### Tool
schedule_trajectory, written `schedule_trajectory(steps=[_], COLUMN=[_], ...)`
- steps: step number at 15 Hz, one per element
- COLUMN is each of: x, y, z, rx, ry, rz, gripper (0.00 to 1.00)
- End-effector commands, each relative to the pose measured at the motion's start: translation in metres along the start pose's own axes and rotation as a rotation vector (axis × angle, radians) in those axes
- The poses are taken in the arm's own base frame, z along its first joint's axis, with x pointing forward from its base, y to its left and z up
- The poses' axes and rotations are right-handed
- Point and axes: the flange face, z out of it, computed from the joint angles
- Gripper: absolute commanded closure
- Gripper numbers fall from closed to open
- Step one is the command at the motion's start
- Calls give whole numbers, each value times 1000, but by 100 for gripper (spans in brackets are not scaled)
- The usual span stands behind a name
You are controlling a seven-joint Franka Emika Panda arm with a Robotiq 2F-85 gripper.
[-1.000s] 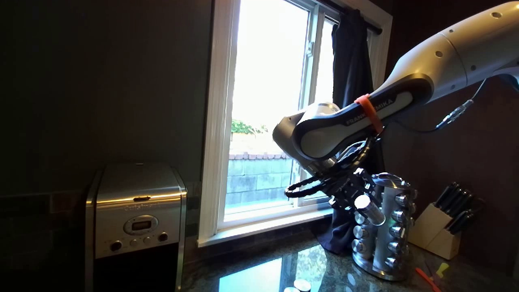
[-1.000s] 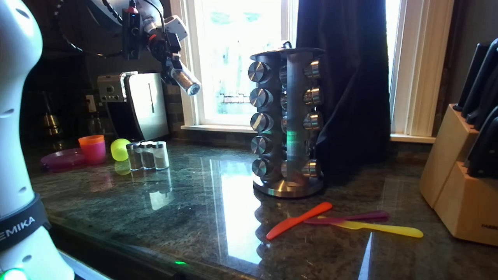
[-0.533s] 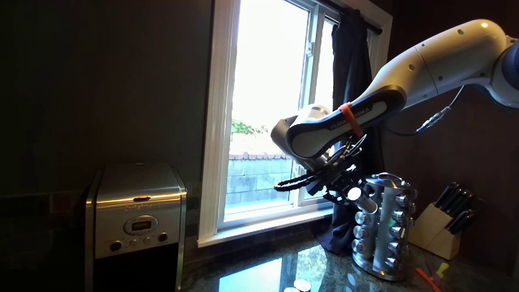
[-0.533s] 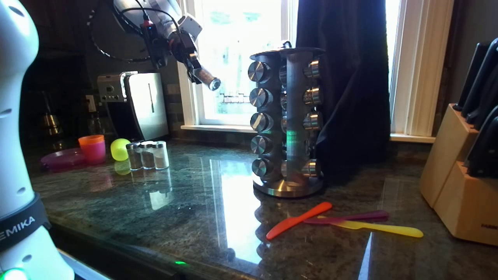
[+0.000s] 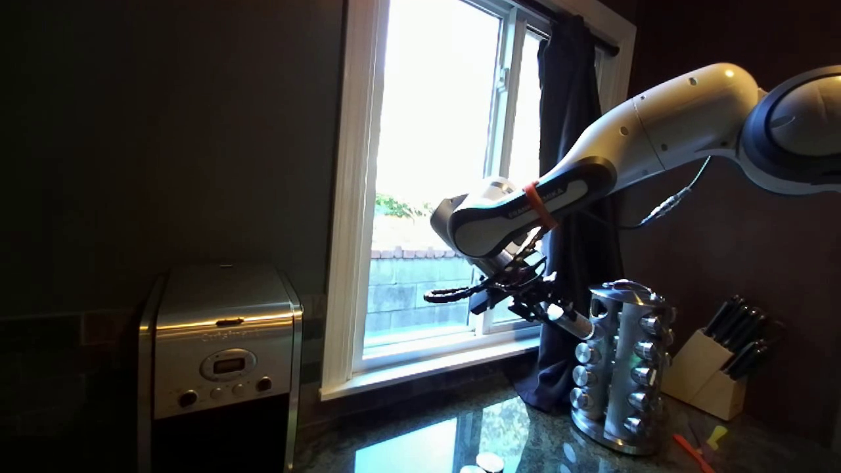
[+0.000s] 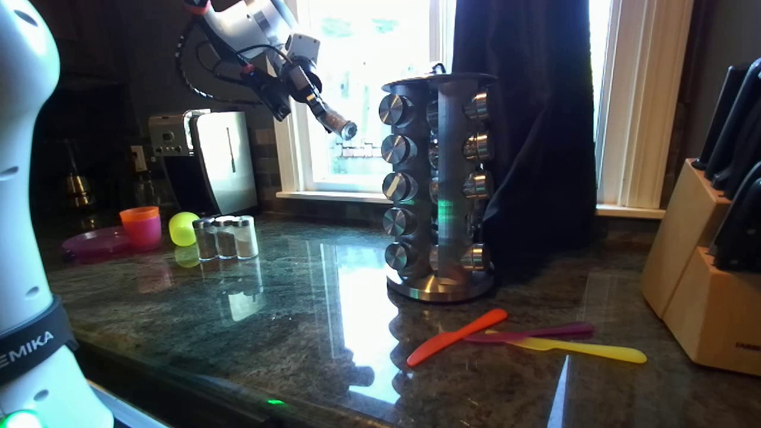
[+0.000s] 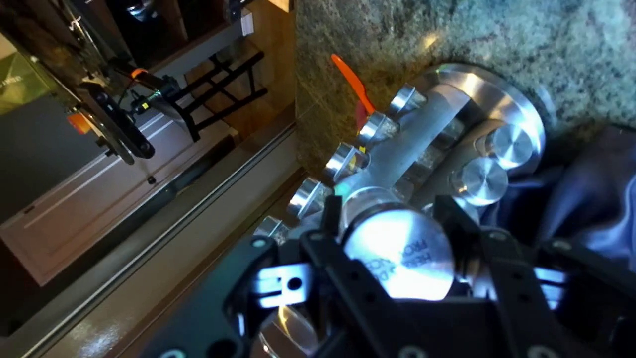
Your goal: Pick up one spice cellar and place it on the spice rack
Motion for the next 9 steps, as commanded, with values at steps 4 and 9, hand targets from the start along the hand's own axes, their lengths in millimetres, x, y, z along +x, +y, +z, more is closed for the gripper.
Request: schedule_trajectory(steps=[4, 9], x=[49, 26], y=[-1, -15], z=[-19, -16], rx=[53, 65], ry=[233, 226], rz=[235, 301], gripper=[76, 76])
